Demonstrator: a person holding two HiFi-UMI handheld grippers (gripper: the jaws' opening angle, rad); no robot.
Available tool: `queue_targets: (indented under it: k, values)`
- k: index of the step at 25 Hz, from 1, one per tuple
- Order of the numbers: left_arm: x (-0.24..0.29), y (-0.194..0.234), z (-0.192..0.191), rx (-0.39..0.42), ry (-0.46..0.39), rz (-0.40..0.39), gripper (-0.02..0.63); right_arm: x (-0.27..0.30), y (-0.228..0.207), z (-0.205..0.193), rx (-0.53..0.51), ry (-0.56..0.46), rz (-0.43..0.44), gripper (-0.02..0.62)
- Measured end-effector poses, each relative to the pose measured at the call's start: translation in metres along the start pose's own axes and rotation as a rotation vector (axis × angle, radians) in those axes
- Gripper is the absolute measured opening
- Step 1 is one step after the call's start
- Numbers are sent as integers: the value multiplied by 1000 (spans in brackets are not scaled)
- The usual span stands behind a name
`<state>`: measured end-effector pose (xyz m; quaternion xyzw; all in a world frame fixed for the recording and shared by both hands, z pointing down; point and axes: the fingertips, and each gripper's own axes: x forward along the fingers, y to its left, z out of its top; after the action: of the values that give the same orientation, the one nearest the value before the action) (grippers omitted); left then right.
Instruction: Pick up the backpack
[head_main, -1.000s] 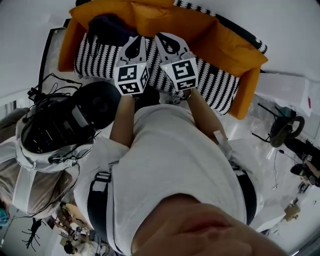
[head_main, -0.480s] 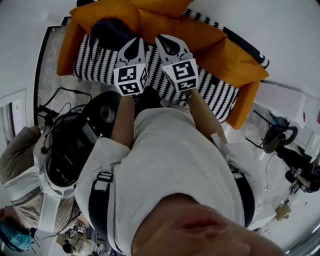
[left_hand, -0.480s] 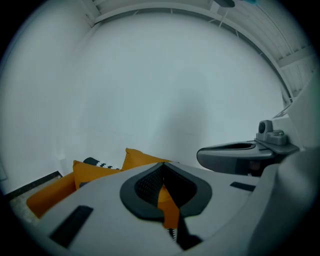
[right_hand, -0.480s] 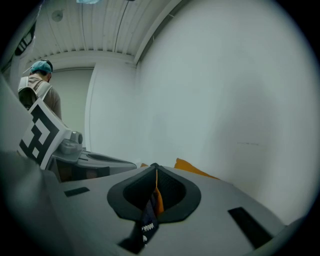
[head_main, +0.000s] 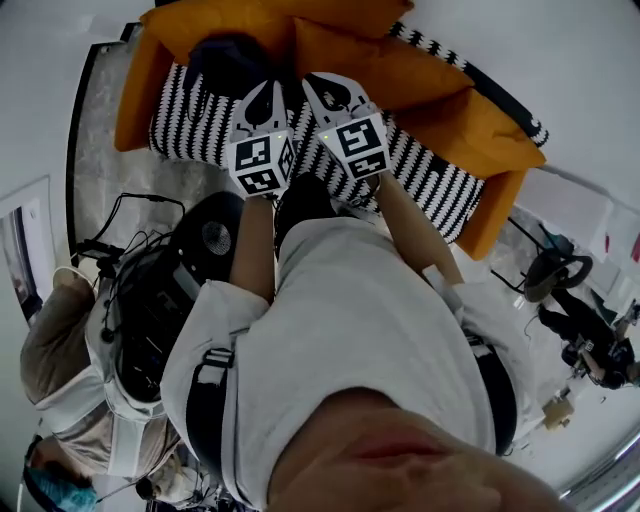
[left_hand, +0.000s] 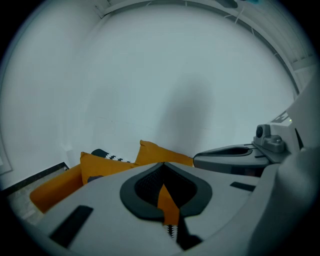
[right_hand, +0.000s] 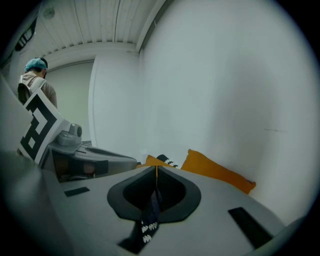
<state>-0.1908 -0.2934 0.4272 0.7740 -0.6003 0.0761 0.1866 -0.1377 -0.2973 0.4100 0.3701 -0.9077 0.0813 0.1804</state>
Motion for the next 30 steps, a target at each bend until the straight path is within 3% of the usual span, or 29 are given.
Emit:
queue_targets:
  k: [5,11,22,26,30]
  values:
    - [22,20,-12,46,50,22,12,33,-12,-9,8,38,30,40]
    - [55,51,-26,32,110,25,12,74,-19,-29,-26,119,83,40]
    - [109,96,-59,191,277,-59,12,147,-19,-55,-38,220,126,40]
    - [107,140,-67,243,335,-105,12,183,4,-56,-57,285,129,40]
    - [116,182,-68,260,368,-94,12,217,15,-62,-70,332,149,40]
